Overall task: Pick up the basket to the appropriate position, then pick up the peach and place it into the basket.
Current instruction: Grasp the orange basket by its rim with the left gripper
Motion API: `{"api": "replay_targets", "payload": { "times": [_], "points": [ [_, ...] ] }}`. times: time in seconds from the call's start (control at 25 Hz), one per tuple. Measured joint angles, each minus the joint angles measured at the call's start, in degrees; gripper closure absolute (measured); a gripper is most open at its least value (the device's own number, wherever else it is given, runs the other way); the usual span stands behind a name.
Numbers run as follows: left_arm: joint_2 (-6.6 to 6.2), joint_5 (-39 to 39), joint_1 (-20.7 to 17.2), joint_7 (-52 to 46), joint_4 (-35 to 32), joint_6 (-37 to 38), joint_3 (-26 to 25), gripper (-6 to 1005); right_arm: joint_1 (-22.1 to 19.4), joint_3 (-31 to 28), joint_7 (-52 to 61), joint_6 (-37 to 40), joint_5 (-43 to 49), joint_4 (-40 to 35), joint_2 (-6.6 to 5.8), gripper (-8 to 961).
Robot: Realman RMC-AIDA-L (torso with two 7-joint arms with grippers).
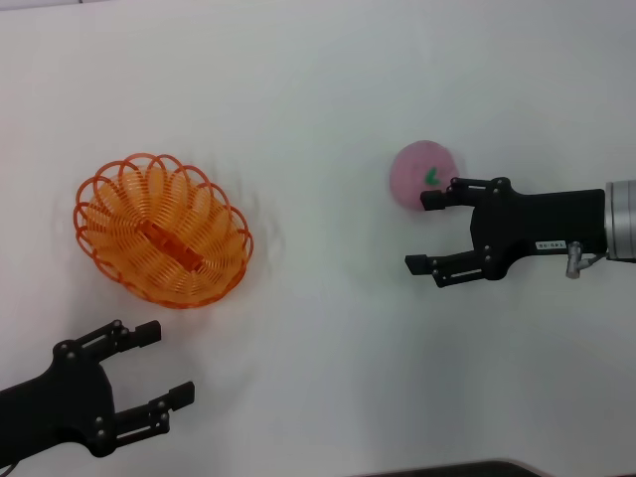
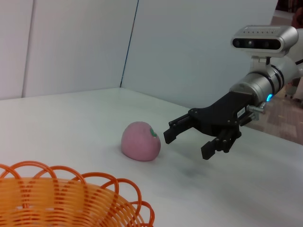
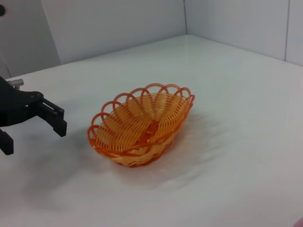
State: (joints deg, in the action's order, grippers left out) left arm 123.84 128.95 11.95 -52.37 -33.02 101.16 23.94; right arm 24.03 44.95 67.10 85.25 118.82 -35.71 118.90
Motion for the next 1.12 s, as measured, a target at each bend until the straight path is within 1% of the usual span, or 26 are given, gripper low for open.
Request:
{"api": "replay_targets", "payload": {
  "times": [0.2,0.68,0.88,1.0,1.04,1.12],
  "points": [
    [0.00,0.1,-0.2,1.2,0.3,-0.4,-0.1,194,0.1,0.1,-0.1,0.0,0.0,-0.1,0.30,11],
    [0.00,0.0,-0.4,1.6,0.4,-1.0,-0.5,203,0.2,-0.1,0.2,-0.9,1.6,-0.1,0.43,11],
    [-0.13,-0.3,-0.4,0.5,0.3,0.5,-3.0,204,0.1,-0.3,0.2,-0.4,1.6,-0.3,0.46,11],
    [-0.31,-0.3,-0.1,-4.0,0.1,1.1,-5.9,205,0.1,-0.3,0.3,-0.2,1.6,-0.3,0.46,11],
    [-0.44,-0.3,0.2,-6.9,-0.2,1.1,-6.9,205,0.1,-0.3,0.3,-0.1,1.6,-0.3,0.46,11],
    [-0.90,-0.4,1.1,-15.7,-0.9,0.9,-9.2,205,0.1,-0.3,0.3,0.1,1.6,-0.4,0.46,11]
  ]
}}
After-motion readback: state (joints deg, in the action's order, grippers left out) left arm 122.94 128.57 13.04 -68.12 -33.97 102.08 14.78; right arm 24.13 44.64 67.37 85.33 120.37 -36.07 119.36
